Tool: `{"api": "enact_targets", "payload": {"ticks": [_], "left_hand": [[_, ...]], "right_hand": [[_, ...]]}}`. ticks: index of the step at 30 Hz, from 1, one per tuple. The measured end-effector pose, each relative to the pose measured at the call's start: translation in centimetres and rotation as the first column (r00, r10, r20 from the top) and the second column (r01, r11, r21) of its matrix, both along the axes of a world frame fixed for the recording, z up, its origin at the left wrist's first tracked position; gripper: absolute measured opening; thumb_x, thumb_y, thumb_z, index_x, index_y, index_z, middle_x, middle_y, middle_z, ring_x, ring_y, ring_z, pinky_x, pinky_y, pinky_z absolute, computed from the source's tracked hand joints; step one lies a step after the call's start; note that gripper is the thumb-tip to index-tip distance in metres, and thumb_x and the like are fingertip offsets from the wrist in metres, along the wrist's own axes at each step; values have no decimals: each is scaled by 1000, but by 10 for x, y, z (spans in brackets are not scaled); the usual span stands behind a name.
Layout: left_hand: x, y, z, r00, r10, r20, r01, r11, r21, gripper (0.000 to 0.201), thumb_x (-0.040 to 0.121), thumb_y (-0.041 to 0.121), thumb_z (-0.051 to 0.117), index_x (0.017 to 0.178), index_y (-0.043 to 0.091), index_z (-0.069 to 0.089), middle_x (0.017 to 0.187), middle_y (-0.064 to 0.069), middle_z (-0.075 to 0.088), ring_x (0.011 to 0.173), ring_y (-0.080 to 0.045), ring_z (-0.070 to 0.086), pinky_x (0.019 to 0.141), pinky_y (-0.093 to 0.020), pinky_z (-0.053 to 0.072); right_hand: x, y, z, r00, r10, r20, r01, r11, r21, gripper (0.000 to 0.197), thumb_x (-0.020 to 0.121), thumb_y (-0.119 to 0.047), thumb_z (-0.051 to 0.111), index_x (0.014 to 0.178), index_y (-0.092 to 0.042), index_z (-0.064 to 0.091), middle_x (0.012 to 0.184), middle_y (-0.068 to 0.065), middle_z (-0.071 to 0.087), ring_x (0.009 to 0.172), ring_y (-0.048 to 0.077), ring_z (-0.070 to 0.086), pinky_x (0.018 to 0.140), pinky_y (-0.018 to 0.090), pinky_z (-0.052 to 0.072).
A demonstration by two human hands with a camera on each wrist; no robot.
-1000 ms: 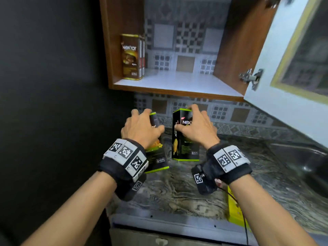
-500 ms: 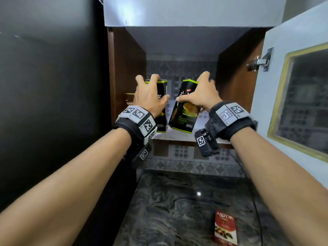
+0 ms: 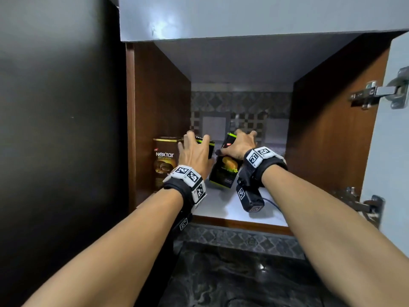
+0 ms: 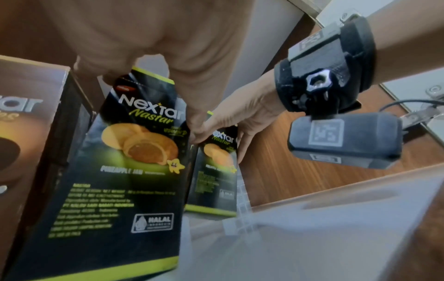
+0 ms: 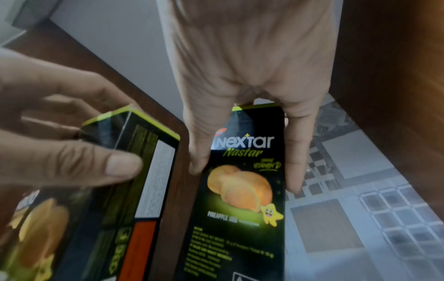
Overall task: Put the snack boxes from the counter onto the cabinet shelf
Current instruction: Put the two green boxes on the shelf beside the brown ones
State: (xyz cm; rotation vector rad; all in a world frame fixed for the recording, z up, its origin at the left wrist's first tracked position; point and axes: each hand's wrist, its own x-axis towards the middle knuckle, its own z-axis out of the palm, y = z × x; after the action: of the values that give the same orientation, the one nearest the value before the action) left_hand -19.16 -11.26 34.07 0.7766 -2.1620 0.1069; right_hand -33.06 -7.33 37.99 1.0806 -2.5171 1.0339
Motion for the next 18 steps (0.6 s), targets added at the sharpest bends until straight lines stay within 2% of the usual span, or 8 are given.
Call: {"api": "enact_targets", "payload": {"ticks": [3,6,8,10,12,15,18], "left_hand": [[-5,-12,2,992,93,80,-87,994,-71,62,83,44,68,132,20,40,134,-15,39,134,-35,33,113,-60,14],[-1,-20,8,963,217,163,-192,969,-154,74,79,60,63,137,23,36,141,-17,43,142,-36,23,111,-66,5],[4,-25,11,948,244,206,-209,961,-178,83,74,68,62,139,24,35,142,-17,43,144,-37,18,110,-68,3],[9,-29,11,931,261,256,-217,958,-190,96,65,73,67,140,24,31,143,-16,42,145,-36,14,109,-70,1],[14,-33,10,911,277,306,-226,955,-191,111,55,74,73,143,24,27,149,-15,34,147,-36,9,107,-71,-1],[18,-38,8,891,288,351,-225,952,-210,122,51,69,79,147,24,18,156,-12,24,148,-35,2,107,-72,-2],[18,-40,6,881,292,371,-227,951,-209,126,52,65,81,149,23,12,157,-10,21,148,-34,1,107,-71,-2]], "right_hand": [[-2,-15,-7,1000,-3,-10,4,999,53,62,74,-34,78,126,-12,52,138,17,31,111,38,55,93,34,47],[0,-25,-6,999,44,-28,-41,994,100,65,75,-31,79,129,-10,49,136,18,32,114,41,54,97,38,47],[2,-31,-3,995,96,-24,-91,986,139,68,73,-31,81,130,-11,49,135,18,41,121,39,50,100,42,48],[4,-36,-1,989,148,16,-149,976,157,66,73,-23,82,130,-13,50,132,16,52,121,36,54,98,45,51],[7,-41,0,979,189,73,-198,968,153,72,71,-16,82,134,-17,47,129,14,58,113,35,61,92,47,56],[2,-53,-2,960,236,153,-259,953,157,86,68,-14,81,141,-18,36,124,13,61,108,35,65,87,51,58],[-19,-74,-7,928,268,258,-322,926,196,86,58,-15,80,133,-14,38,112,16,65,98,36,69,82,53,60]]}}
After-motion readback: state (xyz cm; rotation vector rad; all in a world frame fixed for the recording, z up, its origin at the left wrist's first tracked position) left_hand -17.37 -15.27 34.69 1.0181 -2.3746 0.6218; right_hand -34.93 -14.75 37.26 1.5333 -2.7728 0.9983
